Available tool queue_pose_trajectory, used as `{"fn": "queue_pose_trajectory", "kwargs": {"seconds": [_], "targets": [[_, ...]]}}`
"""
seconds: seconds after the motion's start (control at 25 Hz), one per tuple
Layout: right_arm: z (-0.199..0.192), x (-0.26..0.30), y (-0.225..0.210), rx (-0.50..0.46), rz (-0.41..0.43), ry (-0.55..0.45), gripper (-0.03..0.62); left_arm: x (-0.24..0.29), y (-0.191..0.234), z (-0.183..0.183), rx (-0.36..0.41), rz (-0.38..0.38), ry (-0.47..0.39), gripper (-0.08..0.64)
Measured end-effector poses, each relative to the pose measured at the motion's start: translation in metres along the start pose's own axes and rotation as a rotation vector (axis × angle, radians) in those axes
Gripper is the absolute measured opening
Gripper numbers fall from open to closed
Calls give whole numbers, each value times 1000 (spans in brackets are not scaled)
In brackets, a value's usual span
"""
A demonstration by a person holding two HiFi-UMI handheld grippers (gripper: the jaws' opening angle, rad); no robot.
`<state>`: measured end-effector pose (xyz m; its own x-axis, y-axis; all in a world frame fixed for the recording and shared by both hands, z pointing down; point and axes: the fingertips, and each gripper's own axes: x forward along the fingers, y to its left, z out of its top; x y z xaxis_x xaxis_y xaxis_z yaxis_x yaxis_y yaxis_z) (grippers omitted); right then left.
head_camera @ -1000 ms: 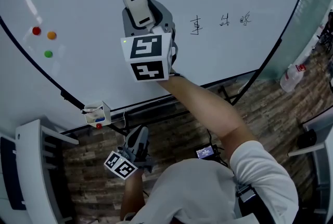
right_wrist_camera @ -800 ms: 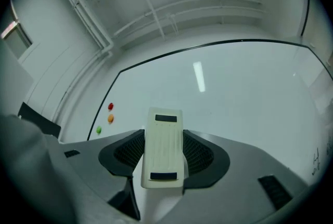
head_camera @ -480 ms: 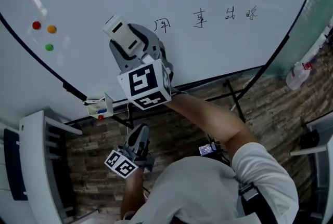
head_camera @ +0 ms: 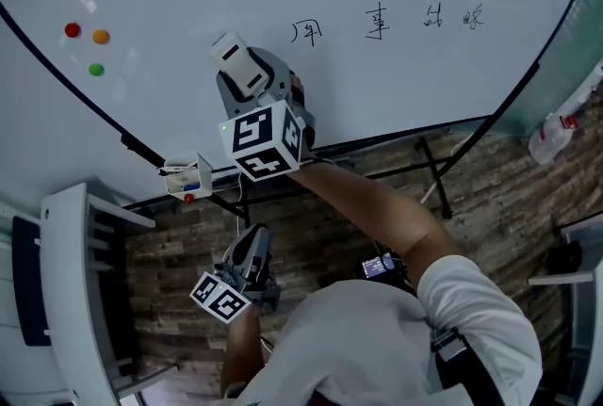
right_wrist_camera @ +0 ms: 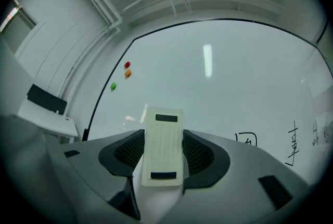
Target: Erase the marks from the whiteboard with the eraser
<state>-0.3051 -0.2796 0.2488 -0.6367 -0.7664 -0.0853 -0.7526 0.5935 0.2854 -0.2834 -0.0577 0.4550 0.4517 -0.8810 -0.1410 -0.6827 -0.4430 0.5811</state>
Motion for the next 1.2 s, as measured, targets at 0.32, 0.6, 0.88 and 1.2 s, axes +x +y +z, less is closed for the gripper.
{"fn": "queue_pose_trajectory", "kwargs": {"seconds": [0.32,0.6,0.88,1.2], "targets": [[-6,5,-2,-98,-71,-5,245,0,1,1,2,13,-5,8],[-7,-2,-22,-103,-96,-3,245,16,-5,-2,6,-11,8,8],[-7,-17,-55,-105,-126,-13,245,37,-15,-10,6,-34,27,8],[-11,-33,-92,-106,-147,-21,245,67,-31,-23,0,-59,43,8]]}}
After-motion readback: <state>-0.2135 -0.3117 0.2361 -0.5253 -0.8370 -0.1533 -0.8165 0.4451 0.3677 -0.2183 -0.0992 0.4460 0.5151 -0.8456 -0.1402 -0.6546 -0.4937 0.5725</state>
